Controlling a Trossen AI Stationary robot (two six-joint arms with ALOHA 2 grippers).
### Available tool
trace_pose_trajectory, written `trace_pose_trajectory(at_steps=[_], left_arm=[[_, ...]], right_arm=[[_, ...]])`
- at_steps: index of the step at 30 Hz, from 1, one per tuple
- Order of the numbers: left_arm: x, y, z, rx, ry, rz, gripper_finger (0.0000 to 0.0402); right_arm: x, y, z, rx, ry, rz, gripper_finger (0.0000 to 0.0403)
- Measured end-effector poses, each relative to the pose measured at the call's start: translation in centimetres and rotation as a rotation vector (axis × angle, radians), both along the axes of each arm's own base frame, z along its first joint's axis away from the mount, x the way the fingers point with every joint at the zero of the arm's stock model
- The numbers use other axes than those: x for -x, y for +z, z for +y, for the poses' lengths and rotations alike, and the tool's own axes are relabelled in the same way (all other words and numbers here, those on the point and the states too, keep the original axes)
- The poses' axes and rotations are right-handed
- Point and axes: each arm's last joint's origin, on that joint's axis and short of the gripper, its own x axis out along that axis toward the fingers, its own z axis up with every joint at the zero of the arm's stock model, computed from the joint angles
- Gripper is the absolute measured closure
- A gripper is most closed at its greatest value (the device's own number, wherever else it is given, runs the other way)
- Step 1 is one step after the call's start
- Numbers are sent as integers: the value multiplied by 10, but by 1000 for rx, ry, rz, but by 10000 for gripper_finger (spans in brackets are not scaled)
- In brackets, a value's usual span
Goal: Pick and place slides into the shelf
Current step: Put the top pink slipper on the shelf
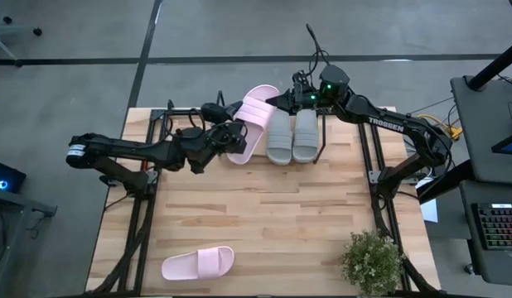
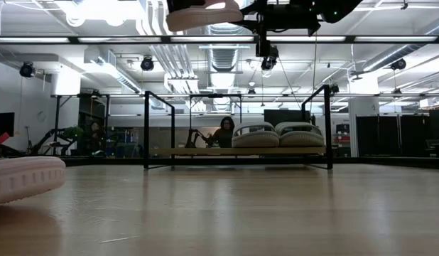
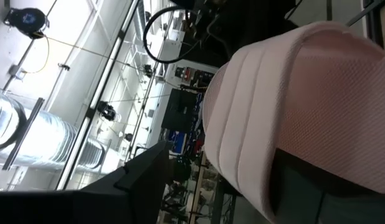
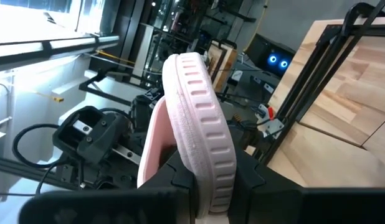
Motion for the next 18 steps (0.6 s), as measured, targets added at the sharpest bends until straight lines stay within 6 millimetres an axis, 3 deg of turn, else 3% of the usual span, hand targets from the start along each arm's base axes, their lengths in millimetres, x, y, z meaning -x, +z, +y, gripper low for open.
trace_pose_trajectory(at_steps=[4,13,18], left_arm=[[-5,-3,-1,-2,-11,13,224],[-10,-8,-1,-2,-9,29,377],[-9,-3,0,-2,12,-16,394]], right_arm=[[0,1,0,3,-7,-9,365],[-1,3,1,0,1,-26,365],[-1,4,3,8,6,-32,365]])
